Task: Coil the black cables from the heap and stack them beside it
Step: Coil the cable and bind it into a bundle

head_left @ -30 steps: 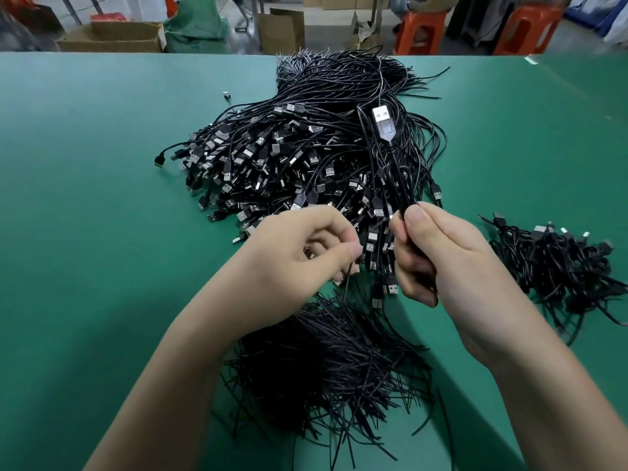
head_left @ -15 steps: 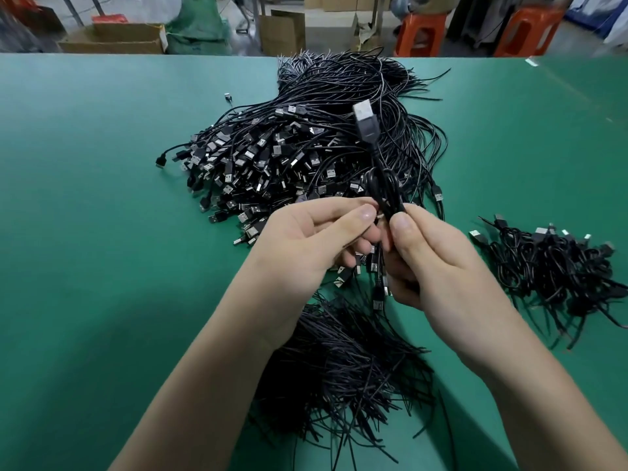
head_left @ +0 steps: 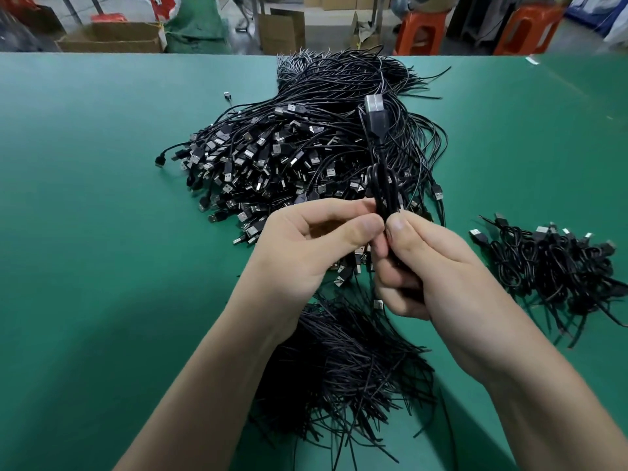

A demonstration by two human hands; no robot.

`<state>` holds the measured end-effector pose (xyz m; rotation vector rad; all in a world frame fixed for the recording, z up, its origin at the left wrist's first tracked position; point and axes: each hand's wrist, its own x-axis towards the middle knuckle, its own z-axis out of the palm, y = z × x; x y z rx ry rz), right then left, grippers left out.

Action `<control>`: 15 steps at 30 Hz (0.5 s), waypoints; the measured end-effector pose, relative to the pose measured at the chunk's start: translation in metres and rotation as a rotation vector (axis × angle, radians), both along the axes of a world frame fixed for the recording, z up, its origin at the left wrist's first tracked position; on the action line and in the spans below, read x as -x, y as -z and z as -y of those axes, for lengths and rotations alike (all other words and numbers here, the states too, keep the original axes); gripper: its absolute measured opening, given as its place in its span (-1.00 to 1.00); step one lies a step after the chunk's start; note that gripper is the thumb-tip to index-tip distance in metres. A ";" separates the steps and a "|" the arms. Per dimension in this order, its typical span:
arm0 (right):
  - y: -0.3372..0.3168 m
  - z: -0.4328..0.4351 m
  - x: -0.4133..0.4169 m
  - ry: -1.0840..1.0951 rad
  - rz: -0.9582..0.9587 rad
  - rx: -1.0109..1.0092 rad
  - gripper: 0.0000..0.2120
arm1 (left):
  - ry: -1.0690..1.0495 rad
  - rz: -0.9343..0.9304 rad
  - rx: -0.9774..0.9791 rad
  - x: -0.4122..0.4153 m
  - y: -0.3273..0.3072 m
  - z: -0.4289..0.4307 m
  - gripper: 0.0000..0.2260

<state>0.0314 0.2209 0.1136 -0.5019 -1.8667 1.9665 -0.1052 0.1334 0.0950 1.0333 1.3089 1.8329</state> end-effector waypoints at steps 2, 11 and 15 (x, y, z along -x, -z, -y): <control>0.000 -0.001 -0.002 -0.058 0.007 0.015 -0.64 | -0.028 -0.045 0.004 0.002 0.001 0.000 -0.92; 0.001 -0.010 -0.007 -0.215 0.038 0.027 -0.66 | 0.119 -0.135 0.010 0.001 -0.005 0.004 -0.79; -0.001 -0.012 -0.010 -0.316 0.024 0.121 -0.64 | 0.115 -0.139 -0.021 -0.001 -0.002 0.004 -0.81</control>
